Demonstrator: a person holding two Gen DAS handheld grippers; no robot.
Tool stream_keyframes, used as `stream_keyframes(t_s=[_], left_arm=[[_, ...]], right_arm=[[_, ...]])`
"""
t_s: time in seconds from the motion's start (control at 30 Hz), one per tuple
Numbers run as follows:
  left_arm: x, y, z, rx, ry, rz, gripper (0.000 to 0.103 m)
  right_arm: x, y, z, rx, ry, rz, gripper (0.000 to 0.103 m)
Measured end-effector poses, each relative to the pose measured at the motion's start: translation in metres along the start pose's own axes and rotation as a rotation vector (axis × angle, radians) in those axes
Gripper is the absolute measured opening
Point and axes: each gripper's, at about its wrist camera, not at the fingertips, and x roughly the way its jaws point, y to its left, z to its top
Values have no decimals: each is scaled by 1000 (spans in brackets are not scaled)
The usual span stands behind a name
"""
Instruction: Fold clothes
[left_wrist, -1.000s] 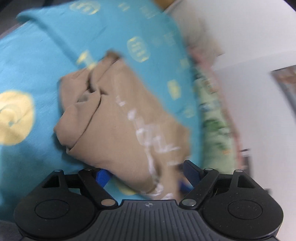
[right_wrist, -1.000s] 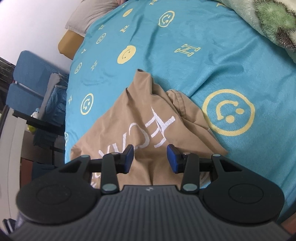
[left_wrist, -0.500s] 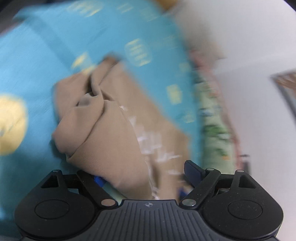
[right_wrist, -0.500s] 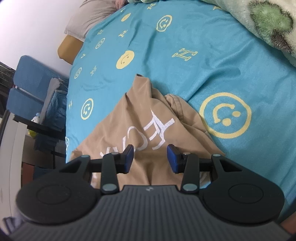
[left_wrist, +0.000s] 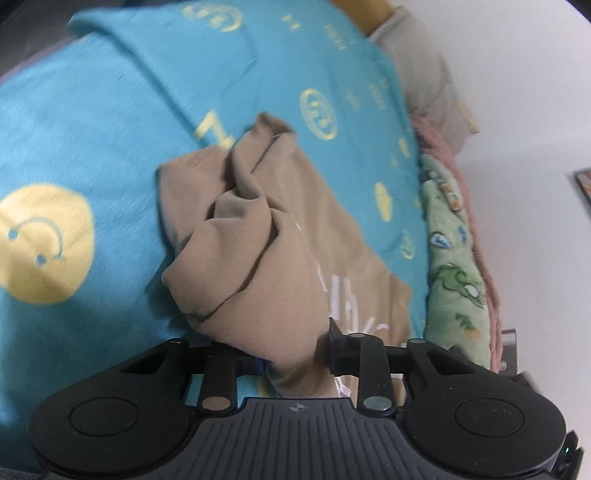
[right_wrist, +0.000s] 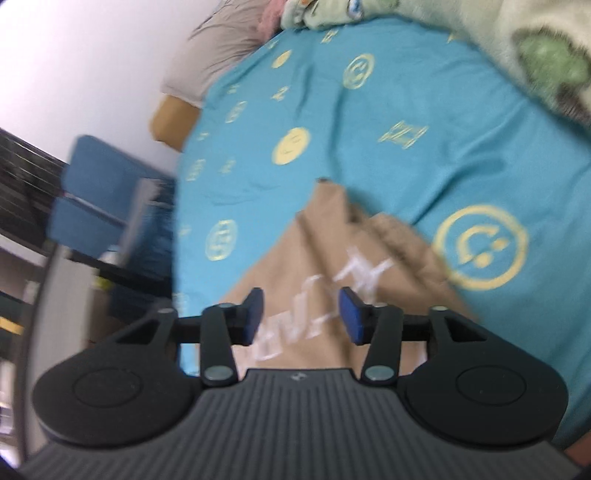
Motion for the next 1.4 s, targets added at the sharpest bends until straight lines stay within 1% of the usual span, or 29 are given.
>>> stream_keyframes(t_s=[0.03, 0.07, 0.1, 0.17, 0.2, 0.3, 0.33, 0.43, 0.57, 0.6, 0.63, 0.67, 0.7, 0.73, 0.77, 0.8, 0.83, 0.9, 0.97, 1.07, 1.13, 1.2, 1.3, 1.4], left_arm=[[-4, -4, -1, 20, -16, -13, 28], [-8, -7, -1, 37, -31, -30, 27], [-11, -10, -1, 50, -46, -44, 27], [-15, -17, -2, 74, -75, -73, 27], [-16, -17, -2, 76, -82, -78, 27], [-16, -19, -4, 71, -94, -82, 26], [-21, -16, -5, 66, -96, -83, 26], [-20, -14, -7, 36, -103, -110, 25], [-17, -9, -6, -9, -117, -141, 24], [-17, -6, -5, -23, -115, -143, 24], [-18, -3, -5, -36, -112, -145, 24], [-17, -1, -4, -50, -109, -147, 24], [-16, 2, -4, -66, -104, -152, 25], [-13, 3, -3, -83, -94, -155, 25], [-9, 7, -1, -109, -75, -159, 26], [-5, 10, 1, -134, -57, -162, 28], [-2, 14, 2, -151, -42, -158, 31], [4, 22, 4, -185, -13, -150, 43], [9, 27, 5, -206, -1, -139, 44], [14, 38, 6, -231, 28, -111, 49], [16, 43, 6, -247, 34, -94, 46], [15, 45, 7, -255, 20, -97, 35], [6, 41, 7, -230, -5, -115, 24], [-9, 30, 6, -175, -20, -131, 22]], right_arm=[[-1, -1, -1, 38, 24, 52, 78], [-2, -3, -2, 76, 49, 106, 93], [-2, -3, -4, 101, 73, 141, 90], [-1, -3, -10, 147, 122, 208, 91], [2, -4, -14, 172, 150, 218, 91], [17, -14, -28, 263, 241, 218, 91], [23, -17, -32, 292, 271, 211, 92], [44, -29, -42, 360, 354, 196, 91], [48, -50, -43, 423, 217, 90, 90], [42, -54, -41, 435, 158, 63, 91], [34, -57, -38, 445, 101, 45, 88], [28, -60, -35, 457, 59, 39, 77], [25, -62, -34, 457, 38, 17, 67], [22, -64, -33, 455, 18, -7, 60], [19, -65, -33, 453, -2, -31, 47], [18, -67, -33, 456, -13, -48, 41], [18, -67, -33, 455, -23, -54, 39], [17, -64, -32, 435, -39, -62, 33], [14, -60, -30, 402, -52, -67, 31], [15, -51, -32, 338, -77, -74, 28], [12, -51, -26, 300, -81, -79, 26], [13, -45, -23, 270, -81, -79, 23], [8, -34, -20, 228, -95, -58, 22], [-1, -22, -15, 201, -102, -49, 21]])
